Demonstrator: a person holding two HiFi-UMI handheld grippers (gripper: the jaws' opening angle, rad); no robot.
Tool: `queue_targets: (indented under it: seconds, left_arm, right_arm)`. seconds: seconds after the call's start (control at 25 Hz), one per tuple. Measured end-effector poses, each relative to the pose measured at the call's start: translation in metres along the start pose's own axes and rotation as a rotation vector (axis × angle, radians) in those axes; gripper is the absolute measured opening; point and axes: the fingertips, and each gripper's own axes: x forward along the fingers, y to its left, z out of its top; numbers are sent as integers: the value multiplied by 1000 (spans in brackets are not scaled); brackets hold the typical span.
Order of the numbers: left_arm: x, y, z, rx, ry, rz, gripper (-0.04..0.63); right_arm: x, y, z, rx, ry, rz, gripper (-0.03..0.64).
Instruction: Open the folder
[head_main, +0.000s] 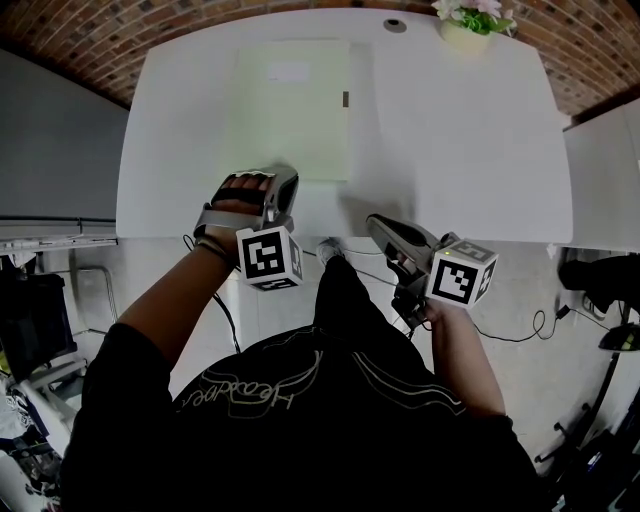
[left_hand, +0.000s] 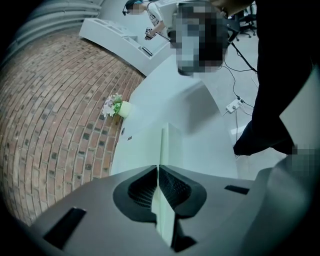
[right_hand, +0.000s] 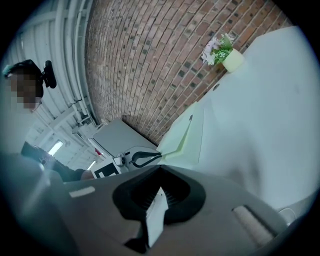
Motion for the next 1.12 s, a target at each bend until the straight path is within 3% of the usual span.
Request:
queue_targets:
  seconds: [0.4,0.6,1.12]
  left_arm:
    - [-7,0,9,-37,-6,-69,17]
    - [-9,0,10,-43,-14,-81,17]
    - [-15,-2,17,-66,-57,-100,17]
  right_arm:
    - [25,-16,19,-118,39,-46,2]
    - [37,-29,27,-216,68,-109,2]
    - [57,-40,22,-338,109,-149,2]
